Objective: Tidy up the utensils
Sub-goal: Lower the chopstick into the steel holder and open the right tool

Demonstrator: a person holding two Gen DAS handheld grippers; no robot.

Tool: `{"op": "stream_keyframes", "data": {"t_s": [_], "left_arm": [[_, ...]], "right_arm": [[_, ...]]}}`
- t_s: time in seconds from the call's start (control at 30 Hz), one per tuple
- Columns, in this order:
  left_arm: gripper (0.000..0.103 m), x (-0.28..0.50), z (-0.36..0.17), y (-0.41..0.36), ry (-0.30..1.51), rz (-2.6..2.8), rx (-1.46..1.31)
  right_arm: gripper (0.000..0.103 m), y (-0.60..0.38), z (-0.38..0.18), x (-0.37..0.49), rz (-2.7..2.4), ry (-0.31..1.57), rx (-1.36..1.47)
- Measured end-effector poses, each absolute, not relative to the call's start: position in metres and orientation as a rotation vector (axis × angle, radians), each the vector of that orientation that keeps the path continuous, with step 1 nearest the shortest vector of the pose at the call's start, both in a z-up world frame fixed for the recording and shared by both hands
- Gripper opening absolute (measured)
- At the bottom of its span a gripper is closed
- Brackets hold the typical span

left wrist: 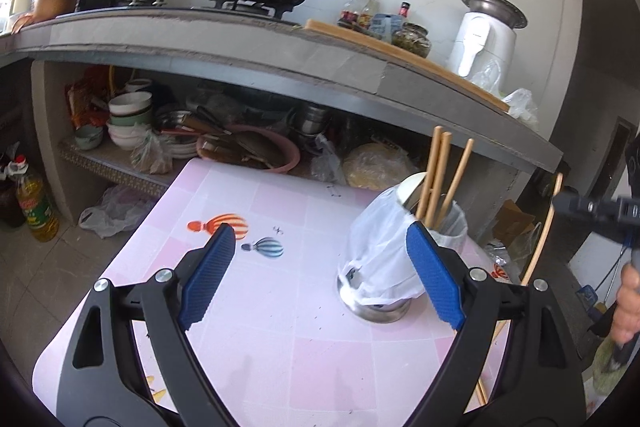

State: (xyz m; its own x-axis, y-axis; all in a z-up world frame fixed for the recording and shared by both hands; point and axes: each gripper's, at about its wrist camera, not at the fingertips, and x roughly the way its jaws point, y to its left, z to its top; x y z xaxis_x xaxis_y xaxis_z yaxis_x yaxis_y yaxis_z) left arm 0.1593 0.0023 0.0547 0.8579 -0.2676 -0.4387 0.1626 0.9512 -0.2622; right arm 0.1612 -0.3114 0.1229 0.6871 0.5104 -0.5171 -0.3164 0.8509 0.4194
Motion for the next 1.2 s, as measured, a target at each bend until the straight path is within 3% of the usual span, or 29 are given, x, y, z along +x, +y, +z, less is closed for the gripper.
{"op": "stream_keyframes", "data": {"t_s": [0.6, 1.2], "left_arm": [[0.084, 0.164, 0.03, 0.044, 0.54, -0.145, -0.26], [0.084, 0.169, 0.022, 0.064, 0.553, -0.098, -0.295]], "right_arm": [[0.007, -0.297, 0.218, 0.235, 0.423, 0.478, 0.194], [0.007, -0.274, 0.228, 0.275, 0.403, 0.463, 0.109]]}}
